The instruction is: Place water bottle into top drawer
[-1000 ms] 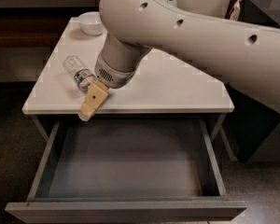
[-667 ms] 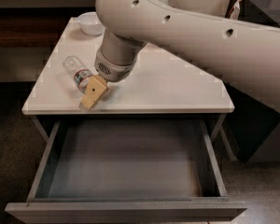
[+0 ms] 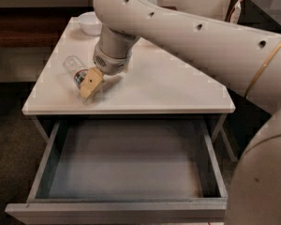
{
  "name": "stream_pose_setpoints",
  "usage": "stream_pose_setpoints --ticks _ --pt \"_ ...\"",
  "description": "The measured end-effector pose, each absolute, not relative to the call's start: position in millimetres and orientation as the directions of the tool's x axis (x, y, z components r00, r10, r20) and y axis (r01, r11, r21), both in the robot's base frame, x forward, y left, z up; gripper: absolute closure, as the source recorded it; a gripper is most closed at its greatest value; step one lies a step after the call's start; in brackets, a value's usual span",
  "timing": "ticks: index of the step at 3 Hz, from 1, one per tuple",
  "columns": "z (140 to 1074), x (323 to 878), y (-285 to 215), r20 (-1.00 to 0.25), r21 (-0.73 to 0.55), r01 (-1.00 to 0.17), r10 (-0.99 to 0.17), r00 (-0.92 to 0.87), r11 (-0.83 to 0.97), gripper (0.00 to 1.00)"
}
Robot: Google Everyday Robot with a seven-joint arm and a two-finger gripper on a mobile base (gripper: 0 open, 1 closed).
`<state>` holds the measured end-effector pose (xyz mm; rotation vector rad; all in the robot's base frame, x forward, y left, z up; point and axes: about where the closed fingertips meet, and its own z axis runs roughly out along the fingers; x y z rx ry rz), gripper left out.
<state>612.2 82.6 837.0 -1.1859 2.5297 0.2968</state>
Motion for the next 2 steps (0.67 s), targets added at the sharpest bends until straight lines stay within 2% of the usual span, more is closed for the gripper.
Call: stream_pose_setpoints --ticks 1,2 --pt "829.5 627.0 93.3 -0.376 0.064 -0.765 -0.694 -0.613 0.641 0.0" --pt "826.5 635.0 100.6 -0.372 0.067 -0.758 -0.689 -0.623 0.649 0.16"
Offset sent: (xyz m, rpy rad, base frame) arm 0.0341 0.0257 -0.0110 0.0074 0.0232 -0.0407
